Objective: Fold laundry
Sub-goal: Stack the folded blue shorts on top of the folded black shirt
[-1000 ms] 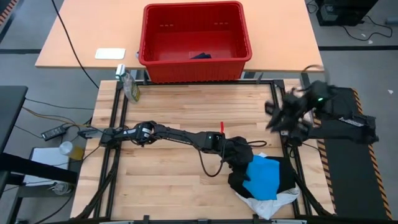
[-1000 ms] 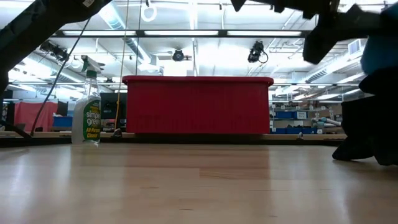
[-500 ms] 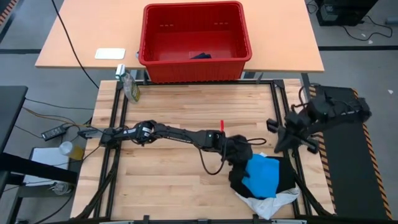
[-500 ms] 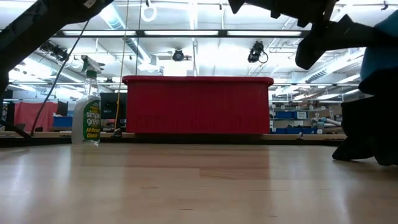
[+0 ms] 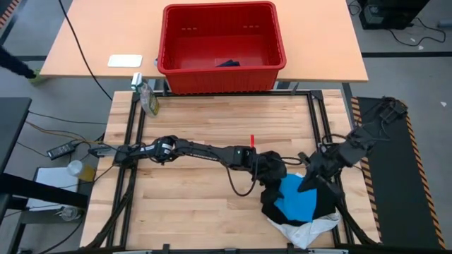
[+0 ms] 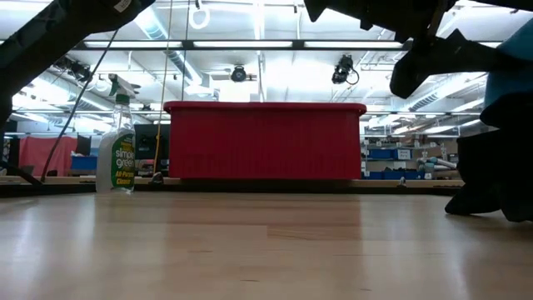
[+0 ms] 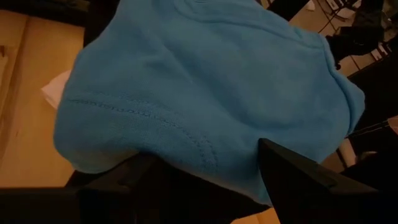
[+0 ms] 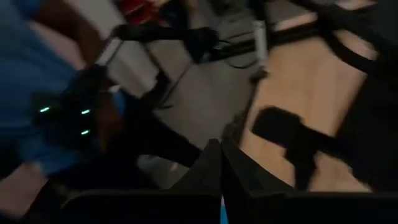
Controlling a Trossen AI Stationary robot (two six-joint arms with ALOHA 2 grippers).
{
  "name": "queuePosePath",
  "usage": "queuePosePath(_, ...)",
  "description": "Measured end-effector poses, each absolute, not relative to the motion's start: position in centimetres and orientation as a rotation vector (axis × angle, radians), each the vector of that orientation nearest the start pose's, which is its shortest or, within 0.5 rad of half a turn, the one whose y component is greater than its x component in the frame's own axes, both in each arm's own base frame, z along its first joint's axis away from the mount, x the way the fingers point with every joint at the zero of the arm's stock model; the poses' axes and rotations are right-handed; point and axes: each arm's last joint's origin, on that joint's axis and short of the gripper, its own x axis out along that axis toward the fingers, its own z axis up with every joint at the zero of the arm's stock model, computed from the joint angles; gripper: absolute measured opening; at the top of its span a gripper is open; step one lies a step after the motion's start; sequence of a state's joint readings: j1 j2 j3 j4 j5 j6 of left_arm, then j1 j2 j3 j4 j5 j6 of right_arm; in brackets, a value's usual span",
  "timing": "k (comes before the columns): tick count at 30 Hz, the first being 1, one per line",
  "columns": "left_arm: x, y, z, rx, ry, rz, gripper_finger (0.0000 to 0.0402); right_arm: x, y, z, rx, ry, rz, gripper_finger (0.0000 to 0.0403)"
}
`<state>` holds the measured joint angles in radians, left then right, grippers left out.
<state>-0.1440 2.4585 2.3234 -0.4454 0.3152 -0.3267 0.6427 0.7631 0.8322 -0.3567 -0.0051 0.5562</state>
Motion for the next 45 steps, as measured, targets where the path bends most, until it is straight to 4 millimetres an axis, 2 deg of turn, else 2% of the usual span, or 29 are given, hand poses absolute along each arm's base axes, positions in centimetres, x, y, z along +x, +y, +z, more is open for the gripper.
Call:
queuePosePath(6,54.8,-8.9,24.4,-0.364,0.653,-0.346,0.0243,10.4,9.7,32.6,0.418,0.496,0.327,0.0005)
queuePosePath(9,54.8,-8.8,24.4,-0.363,0.652,-0.341,0.0243,9.7,9.8,31.8,0.407,0.571,0.295,0.0005)
queuePosePath(13,54.9,-8.8,24.5,-0.362,0.644,-0.339,0.0243,9.9,11.2,29.9,0.390,0.712,0.342,0.0005)
queuePosePath(18,54.9,-8.8,24.4,-0.357,0.642,-0.321,0.0243,10.7,13.2,27.0,0.391,0.758,0.326,0.0006)
queuePosePath(22,54.9,-8.8,24.4,-0.357,0.642,-0.320,0.0243,11.3,14.3,24.8,0.422,0.728,0.270,0.0006)
queuePosePath(25,54.9,-9.1,24.4,-0.354,0.644,-0.324,0.0243,11.4,14.8,22.7,0.427,0.812,0.234,0.0006)
queuePosePath(28,54.7,-9.1,24.2,-0.355,0.667,-0.320,0.0243,11.1,15.6,21.4,0.442,0.896,0.252,0.0006)
queuePosePath(32,54.3,-8.5,24.2,-0.352,0.720,-0.302,0.0243,10.7,16.5,20.8,0.426,0.936,0.265,0.0007)
queuePosePath(37,53.1,-7.4,26.1,-0.272,0.750,-0.284,0.0243,10.5,16.6,20.6,0.440,0.948,0.244,0.0007)
queuePosePath(42,52.0,-7.3,25.6,-0.157,0.868,-0.247,0.0243,10.5,16.5,20.5,0.456,0.947,0.222,0.0007)
queuePosePath(45,51.8,-7.1,26.9,-0.118,0.811,-0.229,0.0242,10.5,16.5,20.6,0.468,0.945,0.219,0.0007)
